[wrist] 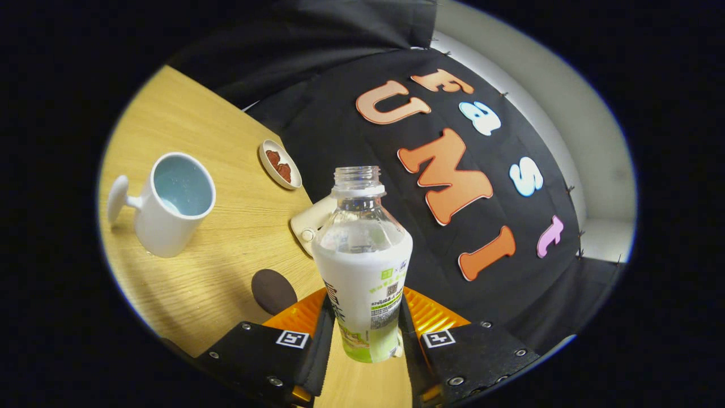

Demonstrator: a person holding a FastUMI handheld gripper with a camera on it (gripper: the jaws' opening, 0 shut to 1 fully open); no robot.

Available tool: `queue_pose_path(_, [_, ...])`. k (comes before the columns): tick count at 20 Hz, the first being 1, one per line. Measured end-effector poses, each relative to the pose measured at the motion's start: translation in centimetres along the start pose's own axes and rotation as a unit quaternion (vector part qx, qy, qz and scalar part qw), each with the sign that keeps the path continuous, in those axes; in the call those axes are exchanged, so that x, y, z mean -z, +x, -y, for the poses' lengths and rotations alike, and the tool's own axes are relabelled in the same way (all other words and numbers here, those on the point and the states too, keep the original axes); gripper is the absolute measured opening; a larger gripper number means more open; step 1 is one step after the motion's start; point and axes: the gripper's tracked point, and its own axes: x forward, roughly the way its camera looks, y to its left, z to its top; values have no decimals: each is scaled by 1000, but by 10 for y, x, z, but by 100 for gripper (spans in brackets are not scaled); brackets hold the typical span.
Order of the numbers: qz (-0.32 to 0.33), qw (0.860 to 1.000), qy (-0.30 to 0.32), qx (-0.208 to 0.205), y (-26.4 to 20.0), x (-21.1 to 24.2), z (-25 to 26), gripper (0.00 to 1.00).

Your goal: Take the bottle from table, then pour the juice into the cup, finally place the bottle on the coaster

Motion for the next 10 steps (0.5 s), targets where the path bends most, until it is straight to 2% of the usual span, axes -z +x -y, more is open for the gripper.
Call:
queue_pose_path(5, [21,997,-74,-6,5,-11,-15,58])
queue_pose_path(10, [54,985,-159,35,5,-23,-12,58])
